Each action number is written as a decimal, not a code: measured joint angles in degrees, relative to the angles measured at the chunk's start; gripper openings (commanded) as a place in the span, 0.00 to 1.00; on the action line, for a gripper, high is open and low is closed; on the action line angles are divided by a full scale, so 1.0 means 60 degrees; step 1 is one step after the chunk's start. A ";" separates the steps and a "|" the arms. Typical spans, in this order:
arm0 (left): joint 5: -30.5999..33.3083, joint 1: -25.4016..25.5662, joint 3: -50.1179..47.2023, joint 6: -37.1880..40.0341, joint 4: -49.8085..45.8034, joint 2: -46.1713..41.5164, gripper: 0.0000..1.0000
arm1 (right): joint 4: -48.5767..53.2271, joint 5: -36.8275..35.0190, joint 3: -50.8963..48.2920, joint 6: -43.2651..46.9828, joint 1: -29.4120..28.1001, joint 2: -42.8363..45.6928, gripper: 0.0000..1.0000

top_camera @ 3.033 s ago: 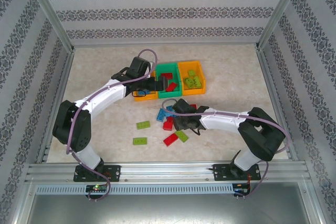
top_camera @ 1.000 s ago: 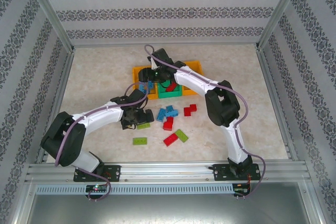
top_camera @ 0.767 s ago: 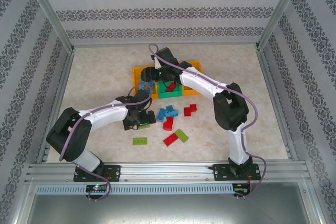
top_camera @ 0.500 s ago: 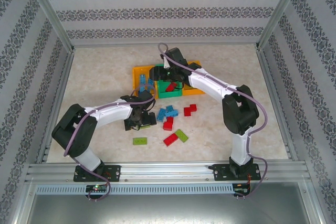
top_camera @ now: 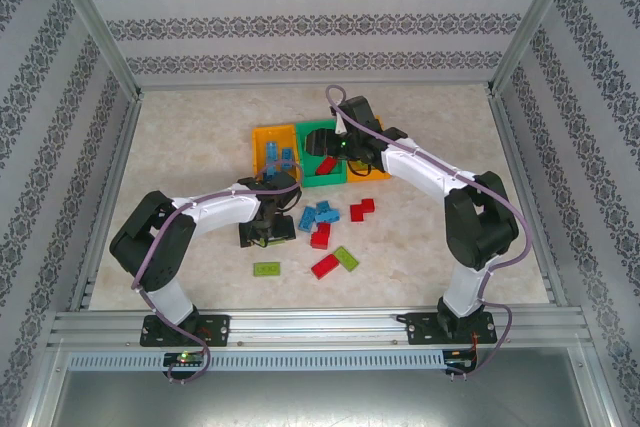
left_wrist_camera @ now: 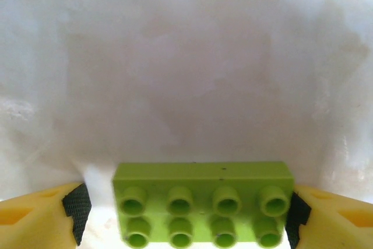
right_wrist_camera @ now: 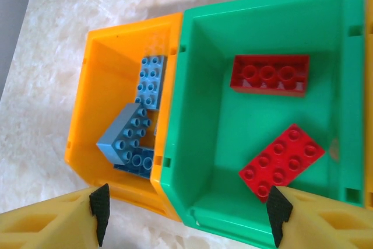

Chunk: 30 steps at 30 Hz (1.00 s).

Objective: Sort the legos into containers by color

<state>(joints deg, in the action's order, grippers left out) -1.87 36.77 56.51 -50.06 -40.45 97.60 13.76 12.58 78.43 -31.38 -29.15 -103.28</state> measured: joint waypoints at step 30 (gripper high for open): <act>-0.0222 0.0554 0.1559 0.0772 -0.0025 -0.0149 0.62 | 0.0022 -0.0601 -0.5107 0.0200 0.2743 0.4539 0.79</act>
<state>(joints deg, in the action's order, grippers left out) -3.20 40.10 65.87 -45.43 -40.60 96.71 13.89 8.97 47.79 -30.17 -12.69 -76.05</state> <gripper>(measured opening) 0.626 0.789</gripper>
